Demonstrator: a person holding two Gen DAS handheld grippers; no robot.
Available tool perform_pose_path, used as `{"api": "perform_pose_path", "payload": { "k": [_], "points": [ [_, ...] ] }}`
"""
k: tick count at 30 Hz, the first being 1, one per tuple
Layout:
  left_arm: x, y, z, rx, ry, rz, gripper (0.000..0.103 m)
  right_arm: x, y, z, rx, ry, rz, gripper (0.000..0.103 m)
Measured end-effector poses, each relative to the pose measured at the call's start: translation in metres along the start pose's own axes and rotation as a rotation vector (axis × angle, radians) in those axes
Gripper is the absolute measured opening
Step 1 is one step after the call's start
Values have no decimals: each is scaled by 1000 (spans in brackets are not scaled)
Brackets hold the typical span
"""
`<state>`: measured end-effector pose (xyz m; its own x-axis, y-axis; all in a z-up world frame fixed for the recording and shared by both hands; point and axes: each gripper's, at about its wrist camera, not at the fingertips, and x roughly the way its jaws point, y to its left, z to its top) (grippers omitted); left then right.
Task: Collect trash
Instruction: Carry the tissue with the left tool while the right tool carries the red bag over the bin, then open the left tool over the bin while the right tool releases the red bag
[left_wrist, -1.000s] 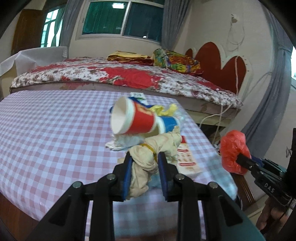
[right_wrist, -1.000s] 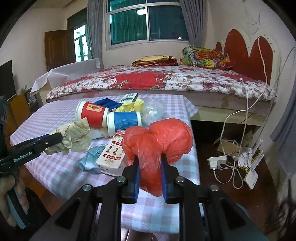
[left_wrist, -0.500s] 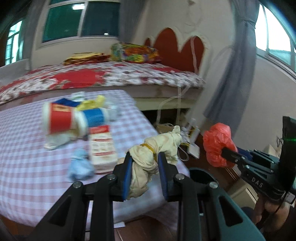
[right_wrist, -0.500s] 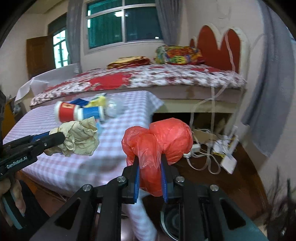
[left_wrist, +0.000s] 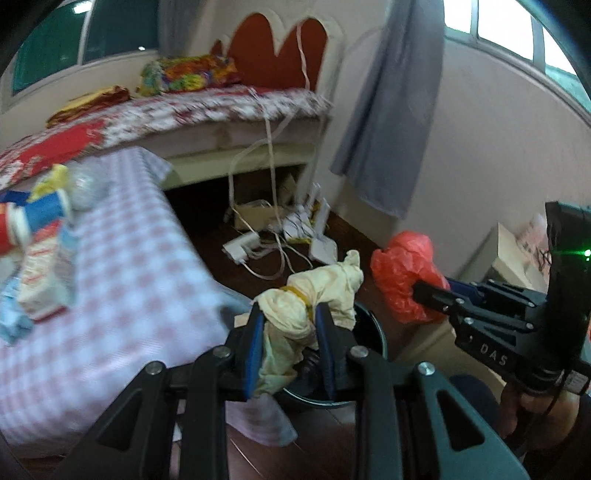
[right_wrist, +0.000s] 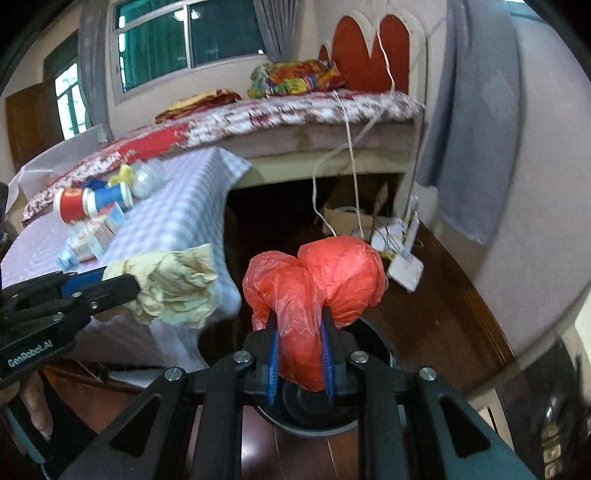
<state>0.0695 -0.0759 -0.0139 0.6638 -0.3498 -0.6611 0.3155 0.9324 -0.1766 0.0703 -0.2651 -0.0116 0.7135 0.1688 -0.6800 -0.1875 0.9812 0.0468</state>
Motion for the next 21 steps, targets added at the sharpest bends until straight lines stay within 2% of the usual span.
{"api": "perform_pose_path", "payload": {
  "k": [8, 14, 19, 21],
  "points": [
    [49, -18, -27, -17, 115, -10, 29, 27, -38, -40, 67, 94, 1, 21],
    [80, -18, -39, -44, 191, 10, 29, 53, -43, -63, 82, 172, 13, 21],
    [98, -14, -45, -60, 232, 20, 30, 77, -39, -69, 78, 211, 52, 21],
    [104, -13, -48, -66, 239, 19, 35, 90, -39, -71, 74, 230, 67, 21]
  ]
}}
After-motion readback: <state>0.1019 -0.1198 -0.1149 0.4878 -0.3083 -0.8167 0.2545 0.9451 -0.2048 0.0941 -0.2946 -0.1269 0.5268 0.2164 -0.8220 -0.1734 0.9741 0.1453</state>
